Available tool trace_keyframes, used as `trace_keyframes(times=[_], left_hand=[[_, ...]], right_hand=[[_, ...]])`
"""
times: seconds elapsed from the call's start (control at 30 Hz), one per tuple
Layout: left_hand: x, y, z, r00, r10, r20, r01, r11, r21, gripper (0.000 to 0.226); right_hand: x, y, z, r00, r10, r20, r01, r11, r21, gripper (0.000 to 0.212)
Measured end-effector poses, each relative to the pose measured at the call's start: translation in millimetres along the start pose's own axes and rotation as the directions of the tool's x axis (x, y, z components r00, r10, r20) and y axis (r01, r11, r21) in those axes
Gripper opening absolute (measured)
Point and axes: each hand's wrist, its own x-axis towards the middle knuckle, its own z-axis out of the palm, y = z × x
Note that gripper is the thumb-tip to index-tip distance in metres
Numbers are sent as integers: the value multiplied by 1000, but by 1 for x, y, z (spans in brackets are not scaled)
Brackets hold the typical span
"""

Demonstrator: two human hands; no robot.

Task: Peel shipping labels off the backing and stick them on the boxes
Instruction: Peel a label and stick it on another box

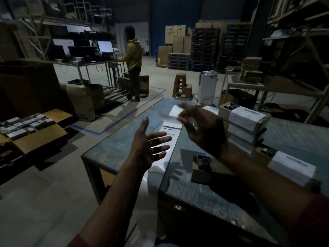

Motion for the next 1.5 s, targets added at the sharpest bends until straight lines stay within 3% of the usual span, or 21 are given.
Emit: trace_keyframes(times=[0.1,0.17,0.27,0.37,0.5,0.53,0.57,0.63,0.73,0.8,0.97,1.13,1.27,1.37,1.5], left_hand=[[-11,-3,13,999,-21,-41,22,1000,20,46],[-20,-8,21,997,10,-76,-8,1000,27,20],[-33,-15,30,990,100,-98,-97,995,33,5],[-43,-23,40,977,203,-62,-196,975,103,13],[-51,-34,58,963,265,-40,-261,962,74,12],[-53,-37,63,963,266,-33,-263,962,66,9],[-54,-41,69,964,264,-30,-261,963,65,10],[-54,-48,82,967,255,-24,-253,965,63,14],[-53,-54,99,967,256,-6,-254,964,79,16],[-52,-58,111,970,242,7,-241,966,97,15],[-54,-72,127,972,236,19,-236,961,143,9],[-57,-81,127,969,236,68,-245,939,243,10],[-44,-82,115,923,377,78,-360,774,521,51],[-33,-77,99,871,487,66,-417,662,622,45],[-26,-71,89,828,558,54,-422,557,715,33]], right_hand=[[-37,-27,-24,958,-275,-85,271,961,-62,43],[-57,-33,-38,943,-328,-49,326,944,-46,43],[-76,-38,-54,949,-314,28,315,947,-58,37],[-85,-44,-76,977,-210,47,210,978,-1,28],[-90,-41,-113,987,159,-10,-157,984,84,40],[-91,-40,-121,946,322,-43,-317,944,88,35],[-90,-39,-127,856,514,-59,-505,855,117,27],[-88,-32,-136,584,811,20,-789,562,250,11],[-88,-21,-144,287,931,225,-901,183,393,9],[-89,-16,-151,187,937,295,-907,50,418,14],[-96,-10,-163,112,929,353,-873,-78,482,12],[-107,-2,-166,80,930,358,-893,-93,441,7],[-113,8,-169,41,936,348,-911,-108,399,6],[-121,11,-165,-16,937,350,-917,-154,369,7],[-130,12,-154,-28,947,319,-946,-129,299,8]])
